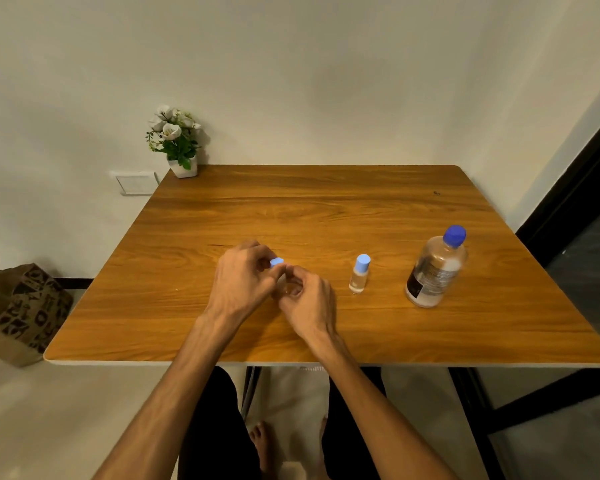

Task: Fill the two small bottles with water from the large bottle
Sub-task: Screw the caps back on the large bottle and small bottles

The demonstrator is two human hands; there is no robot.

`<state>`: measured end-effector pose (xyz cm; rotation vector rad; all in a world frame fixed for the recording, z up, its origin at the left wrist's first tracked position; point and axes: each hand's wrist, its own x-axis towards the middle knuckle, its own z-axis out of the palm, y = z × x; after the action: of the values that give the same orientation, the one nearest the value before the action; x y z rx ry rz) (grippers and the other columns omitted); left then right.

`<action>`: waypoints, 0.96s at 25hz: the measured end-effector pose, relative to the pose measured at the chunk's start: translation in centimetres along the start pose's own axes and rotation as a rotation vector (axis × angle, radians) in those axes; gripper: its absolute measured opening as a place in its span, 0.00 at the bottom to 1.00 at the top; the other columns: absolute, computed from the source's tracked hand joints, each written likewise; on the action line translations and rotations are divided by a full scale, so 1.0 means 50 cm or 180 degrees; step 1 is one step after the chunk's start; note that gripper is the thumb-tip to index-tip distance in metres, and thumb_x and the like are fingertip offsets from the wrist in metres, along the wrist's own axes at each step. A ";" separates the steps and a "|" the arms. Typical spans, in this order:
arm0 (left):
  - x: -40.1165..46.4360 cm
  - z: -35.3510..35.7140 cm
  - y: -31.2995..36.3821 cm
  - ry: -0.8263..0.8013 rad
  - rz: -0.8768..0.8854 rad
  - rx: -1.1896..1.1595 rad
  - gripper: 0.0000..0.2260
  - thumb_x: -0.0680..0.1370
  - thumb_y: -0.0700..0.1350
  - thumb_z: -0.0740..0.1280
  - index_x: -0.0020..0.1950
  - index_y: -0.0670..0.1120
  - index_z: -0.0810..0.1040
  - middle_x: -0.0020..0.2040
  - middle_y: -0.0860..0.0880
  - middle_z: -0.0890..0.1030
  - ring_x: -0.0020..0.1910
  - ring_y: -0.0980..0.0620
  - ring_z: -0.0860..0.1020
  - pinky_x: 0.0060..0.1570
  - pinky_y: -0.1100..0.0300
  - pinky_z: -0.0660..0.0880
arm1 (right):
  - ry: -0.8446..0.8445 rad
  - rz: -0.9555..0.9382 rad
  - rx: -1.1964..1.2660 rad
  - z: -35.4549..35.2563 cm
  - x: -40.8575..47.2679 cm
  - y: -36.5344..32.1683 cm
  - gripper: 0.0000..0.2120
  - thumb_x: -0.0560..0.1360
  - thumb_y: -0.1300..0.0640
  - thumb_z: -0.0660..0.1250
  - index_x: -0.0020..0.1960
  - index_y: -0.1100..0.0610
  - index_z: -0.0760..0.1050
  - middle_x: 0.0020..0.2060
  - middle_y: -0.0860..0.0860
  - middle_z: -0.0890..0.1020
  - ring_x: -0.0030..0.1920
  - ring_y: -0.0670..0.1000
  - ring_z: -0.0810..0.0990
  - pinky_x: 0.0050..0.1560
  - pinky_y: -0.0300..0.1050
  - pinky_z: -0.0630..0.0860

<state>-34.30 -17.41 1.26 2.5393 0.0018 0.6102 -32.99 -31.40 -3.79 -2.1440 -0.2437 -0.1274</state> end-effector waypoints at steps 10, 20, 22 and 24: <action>0.003 -0.031 0.041 -0.0689 0.0296 -0.0016 0.20 0.72 0.49 0.65 0.61 0.50 0.86 0.62 0.52 0.85 0.66 0.51 0.78 0.69 0.46 0.71 | 0.0155 -0.0112 -0.0028 -0.007 -0.004 -0.003 0.17 0.72 0.40 0.64 0.50 0.49 0.84 0.44 0.49 0.89 0.43 0.54 0.87 0.38 0.49 0.79; -0.007 -0.030 0.046 -0.0266 0.0274 0.0204 0.12 0.73 0.48 0.71 0.54 0.49 0.87 0.53 0.52 0.85 0.57 0.51 0.81 0.61 0.50 0.74 | -0.0013 0.0030 0.0029 -0.015 -0.004 -0.006 0.07 0.75 0.51 0.73 0.52 0.49 0.85 0.46 0.47 0.89 0.44 0.49 0.85 0.39 0.45 0.78; -0.002 -0.033 0.040 -0.0449 0.0179 0.0415 0.11 0.76 0.49 0.74 0.56 0.47 0.86 0.53 0.51 0.83 0.54 0.49 0.82 0.52 0.51 0.78 | -0.0066 0.0037 0.0066 -0.011 -0.003 -0.007 0.12 0.72 0.49 0.71 0.54 0.47 0.84 0.48 0.45 0.89 0.46 0.47 0.86 0.43 0.50 0.84; 0.005 -0.037 0.036 -0.0683 0.0285 0.0265 0.09 0.76 0.43 0.74 0.56 0.46 0.87 0.52 0.50 0.84 0.52 0.48 0.82 0.52 0.48 0.79 | -0.0081 0.0015 0.0052 -0.009 -0.003 -0.003 0.16 0.70 0.41 0.67 0.53 0.47 0.83 0.46 0.44 0.88 0.45 0.46 0.86 0.43 0.52 0.84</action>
<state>-35.09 -18.00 3.65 2.6854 -0.1666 0.3755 -33.16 -31.69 -3.44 -2.1308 -0.2539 -0.0952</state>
